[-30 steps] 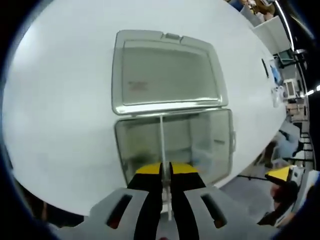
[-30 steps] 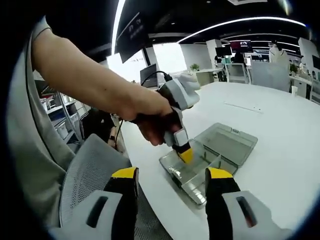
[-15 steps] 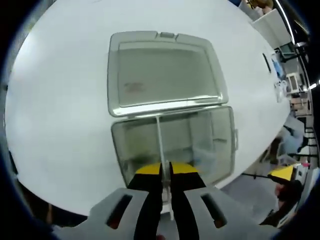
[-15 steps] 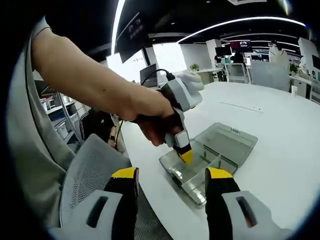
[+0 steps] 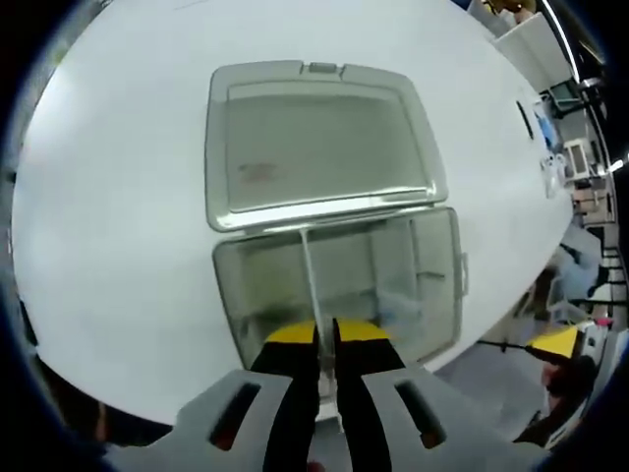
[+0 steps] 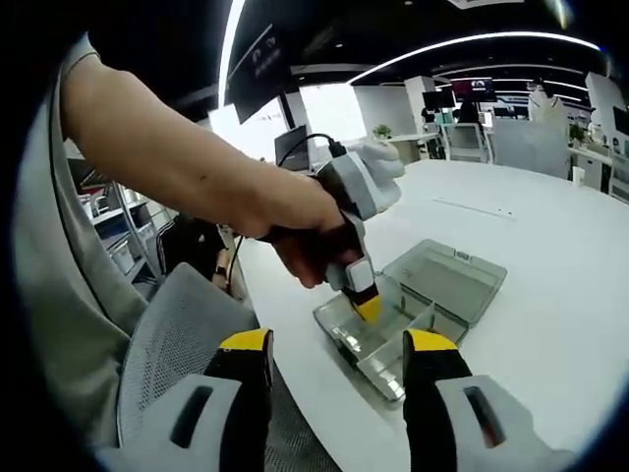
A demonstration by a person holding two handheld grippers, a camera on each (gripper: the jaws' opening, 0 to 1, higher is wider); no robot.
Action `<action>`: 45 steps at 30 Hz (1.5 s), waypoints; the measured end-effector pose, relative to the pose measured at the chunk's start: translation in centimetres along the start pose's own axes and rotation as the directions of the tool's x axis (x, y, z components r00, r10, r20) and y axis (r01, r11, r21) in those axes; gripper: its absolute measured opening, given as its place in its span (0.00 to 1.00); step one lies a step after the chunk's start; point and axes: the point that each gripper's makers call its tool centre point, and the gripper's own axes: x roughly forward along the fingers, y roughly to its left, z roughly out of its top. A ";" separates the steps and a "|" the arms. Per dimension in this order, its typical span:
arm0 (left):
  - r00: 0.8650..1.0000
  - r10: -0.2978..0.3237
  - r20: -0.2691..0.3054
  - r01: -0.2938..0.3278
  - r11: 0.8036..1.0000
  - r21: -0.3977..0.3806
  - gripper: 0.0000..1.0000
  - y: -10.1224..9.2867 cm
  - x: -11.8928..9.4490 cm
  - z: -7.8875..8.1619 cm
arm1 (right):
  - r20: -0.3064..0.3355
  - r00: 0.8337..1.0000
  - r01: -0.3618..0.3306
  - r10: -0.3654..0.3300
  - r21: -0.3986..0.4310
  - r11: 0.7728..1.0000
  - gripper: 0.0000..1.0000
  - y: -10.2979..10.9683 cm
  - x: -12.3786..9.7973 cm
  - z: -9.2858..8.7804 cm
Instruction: Insert the divider into the dual guide fixture by aligning both edges with the guide slots and pushing it downward to the bottom, including one-sided entry, uneven engagement, binding, and posture correction.
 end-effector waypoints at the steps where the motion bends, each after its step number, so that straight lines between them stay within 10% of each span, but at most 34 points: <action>1: 1.000 0.001 0.000 -0.001 1.000 0.002 0.01 0.0 0.0 0.0 | -0.001 1.000 0.000 0.000 0.000 1.000 0.50 0.0 0.0 0.0; 45: 0.998 0.052 -0.022 -0.050 0.994 0.094 0.01 0.2 0.1 0.0 | -0.013 1.000 -0.002 0.002 0.004 1.000 0.49 0.1 0.0 -0.3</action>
